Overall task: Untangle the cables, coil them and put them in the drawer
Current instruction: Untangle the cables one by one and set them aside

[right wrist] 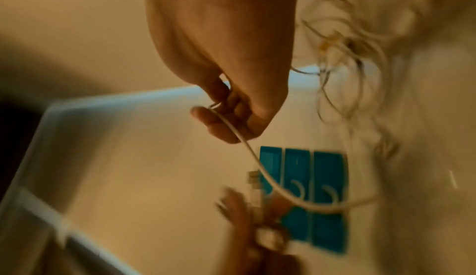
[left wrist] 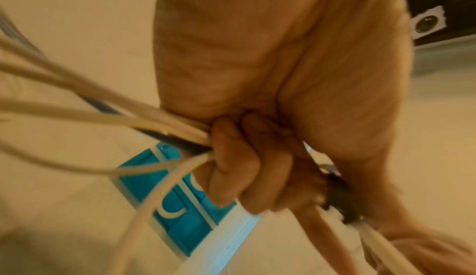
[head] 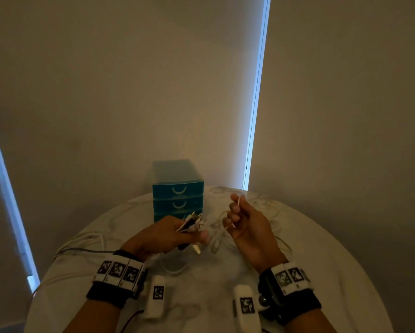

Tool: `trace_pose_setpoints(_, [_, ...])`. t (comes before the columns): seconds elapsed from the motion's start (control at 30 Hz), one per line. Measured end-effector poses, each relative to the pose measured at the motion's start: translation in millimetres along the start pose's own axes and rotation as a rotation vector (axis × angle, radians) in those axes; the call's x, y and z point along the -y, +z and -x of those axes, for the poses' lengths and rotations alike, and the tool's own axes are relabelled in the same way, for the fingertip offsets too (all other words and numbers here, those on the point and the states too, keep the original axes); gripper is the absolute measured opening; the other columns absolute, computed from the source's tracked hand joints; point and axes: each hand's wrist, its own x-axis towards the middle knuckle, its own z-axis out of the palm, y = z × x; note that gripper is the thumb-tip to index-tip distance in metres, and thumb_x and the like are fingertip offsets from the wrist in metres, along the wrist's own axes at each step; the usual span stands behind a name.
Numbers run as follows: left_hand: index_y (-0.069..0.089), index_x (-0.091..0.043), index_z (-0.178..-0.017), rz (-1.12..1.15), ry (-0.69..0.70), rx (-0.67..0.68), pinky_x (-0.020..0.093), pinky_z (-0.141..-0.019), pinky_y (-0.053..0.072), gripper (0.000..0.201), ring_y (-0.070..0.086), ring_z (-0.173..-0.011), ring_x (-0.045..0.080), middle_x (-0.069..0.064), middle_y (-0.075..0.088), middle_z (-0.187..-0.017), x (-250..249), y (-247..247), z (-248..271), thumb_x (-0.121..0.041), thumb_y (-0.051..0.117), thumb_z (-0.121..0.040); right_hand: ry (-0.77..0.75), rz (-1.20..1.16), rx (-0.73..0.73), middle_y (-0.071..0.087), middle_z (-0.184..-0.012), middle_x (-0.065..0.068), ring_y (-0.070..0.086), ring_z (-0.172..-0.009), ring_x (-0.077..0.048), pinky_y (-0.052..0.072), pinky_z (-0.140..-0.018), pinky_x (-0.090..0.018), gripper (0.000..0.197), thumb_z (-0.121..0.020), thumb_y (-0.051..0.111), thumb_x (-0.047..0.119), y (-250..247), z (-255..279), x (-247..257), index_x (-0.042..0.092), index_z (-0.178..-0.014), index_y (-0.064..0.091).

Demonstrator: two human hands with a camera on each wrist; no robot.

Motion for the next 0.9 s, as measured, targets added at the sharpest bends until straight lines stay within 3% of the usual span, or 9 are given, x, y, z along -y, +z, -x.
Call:
trace_pose_setpoints(0.07, [0.087,-0.027,-0.093,0.139,-0.012,-0.157,0.024,-0.051,0.030,0.056,0.040,-0.057,0.014,-0.001,0.049,-0.063,-1,-2,-1,-0.076,0.059,-0.091,-0.027,0.290,0.066,0.045,-0.064,0.000,0.037,-0.048,-0.010,0.036,-0.045,-0.025,0.023,-0.111,0.047,0.024,9,5,-6,0.006,-0.113,0.061])
trace_pose_setpoints(0.17, [0.087,-0.022,-0.094,0.442,-0.049,-0.316,0.029,-0.051,0.022,0.065,0.028,-0.054,0.013,-0.001,0.036,-0.060,0,-8,-3,-0.080,0.057,-0.089,0.010,0.628,0.218,0.040,-0.062,0.001,0.029,-0.048,-0.010,0.024,-0.047,-0.026,0.022,-0.110,0.047,0.022,20,15,-14,0.009,-0.104,0.064])
trace_pose_setpoints(0.27, [0.081,-0.010,-0.083,0.449,-0.066,-0.252,0.028,-0.051,0.021,0.072,0.026,-0.053,0.012,-0.002,0.035,-0.059,0,-8,-2,-0.080,0.066,-0.083,0.046,0.964,0.355,0.048,-0.059,0.011,0.038,-0.049,-0.006,0.029,-0.051,-0.024,0.029,-0.111,0.050,0.033,21,21,-28,0.018,-0.098,0.070])
trace_pose_setpoints(0.4, [0.080,-0.014,-0.076,0.368,-0.055,-0.244,0.026,-0.047,0.027,0.047,0.031,-0.050,0.012,-0.001,0.041,-0.056,4,-10,-3,-0.061,0.086,-0.075,0.054,1.151,0.425,0.056,-0.056,0.016,0.047,-0.051,0.000,0.036,-0.054,-0.023,0.031,-0.112,0.050,0.036,16,19,-37,0.019,-0.101,0.073])
trace_pose_setpoints(0.53, [0.073,-0.012,-0.071,0.358,0.053,-0.306,0.024,-0.046,0.028,0.036,0.033,-0.049,0.011,0.007,0.044,-0.061,3,-13,-3,-0.043,0.089,-0.081,0.073,1.095,0.445,0.073,-0.078,0.003,0.067,-0.071,-0.013,0.053,-0.070,-0.027,0.042,-0.112,0.050,0.044,12,18,-33,0.013,-0.108,0.078])
trace_pose_setpoints(0.63, [0.076,-0.020,-0.066,0.483,0.130,-0.378,0.031,-0.051,0.021,0.031,0.028,-0.051,0.014,0.001,0.037,-0.057,4,-17,0,-0.044,0.088,-0.081,0.070,1.019,0.198,0.082,-0.105,-0.005,0.077,-0.100,-0.021,0.062,-0.095,-0.031,0.052,-0.109,0.049,0.054,3,7,-26,0.013,-0.109,0.081])
trace_pose_setpoints(0.67, [0.079,-0.017,-0.072,0.537,0.154,-0.409,0.033,-0.052,0.019,0.034,0.026,-0.052,0.015,-0.001,0.034,-0.056,7,-20,-1,-0.047,0.090,-0.079,0.064,0.943,0.106,0.082,-0.104,-0.007,0.078,-0.097,-0.022,0.063,-0.093,-0.032,0.052,-0.109,0.051,0.051,-3,1,-23,0.008,-0.109,0.080])
trace_pose_setpoints(0.77, [0.081,-0.008,-0.089,0.667,0.217,-0.493,0.029,-0.048,0.020,0.055,0.023,-0.050,0.013,-0.004,0.030,-0.056,12,-27,-2,-0.059,0.090,-0.069,0.017,0.550,-0.104,0.077,-0.085,-0.011,0.076,-0.074,-0.020,0.062,-0.070,-0.027,0.042,-0.109,0.058,0.035,-19,-9,-14,-0.004,-0.099,0.070])
trace_pose_setpoints(0.9, [0.080,-0.003,-0.090,0.529,0.153,-0.337,0.030,-0.050,0.020,0.062,0.026,-0.050,0.014,-0.001,0.034,-0.057,11,-26,2,-0.060,0.093,-0.068,-0.106,0.121,-0.168,0.077,-0.117,-0.022,0.078,-0.107,-0.033,0.066,-0.090,-0.037,0.032,-0.108,0.060,0.019,-29,-16,-7,-0.008,-0.124,0.066])
